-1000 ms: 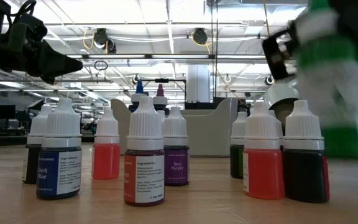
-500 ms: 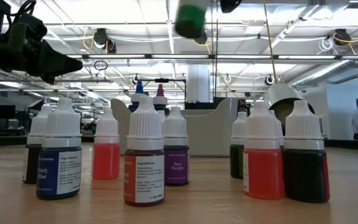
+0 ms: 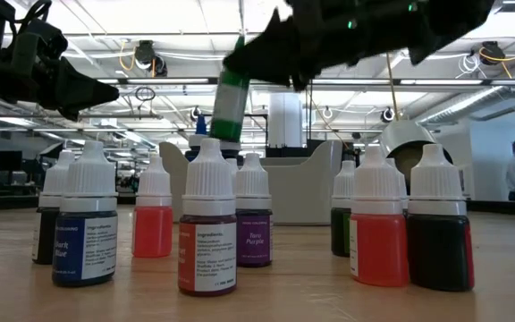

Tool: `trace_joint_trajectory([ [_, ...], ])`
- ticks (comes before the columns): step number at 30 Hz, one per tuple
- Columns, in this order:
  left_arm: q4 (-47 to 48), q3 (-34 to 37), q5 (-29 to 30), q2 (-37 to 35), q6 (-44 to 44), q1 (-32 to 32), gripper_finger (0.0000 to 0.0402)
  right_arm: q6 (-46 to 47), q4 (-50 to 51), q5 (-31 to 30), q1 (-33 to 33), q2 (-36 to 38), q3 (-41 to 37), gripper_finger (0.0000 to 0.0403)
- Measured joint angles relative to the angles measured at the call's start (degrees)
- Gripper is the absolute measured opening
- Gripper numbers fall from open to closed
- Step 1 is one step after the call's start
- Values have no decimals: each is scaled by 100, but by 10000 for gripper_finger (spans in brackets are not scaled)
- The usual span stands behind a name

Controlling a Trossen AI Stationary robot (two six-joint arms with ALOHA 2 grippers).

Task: Pick & Place food coloring
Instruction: Put the big green bottle into the gray bin

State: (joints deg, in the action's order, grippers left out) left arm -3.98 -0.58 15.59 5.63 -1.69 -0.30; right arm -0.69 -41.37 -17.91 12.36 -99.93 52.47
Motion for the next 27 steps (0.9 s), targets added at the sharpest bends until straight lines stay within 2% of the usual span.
trace_joint_trajectory([
  [10, -3, 0, 0, 0, -4, 0, 40, 322, -119, -14, -160, -497, -2, 113],
  [27, -7, 0, 0, -2, 116, 0, 40, 483, -82, -7, -166, -712, -4, 115],
])
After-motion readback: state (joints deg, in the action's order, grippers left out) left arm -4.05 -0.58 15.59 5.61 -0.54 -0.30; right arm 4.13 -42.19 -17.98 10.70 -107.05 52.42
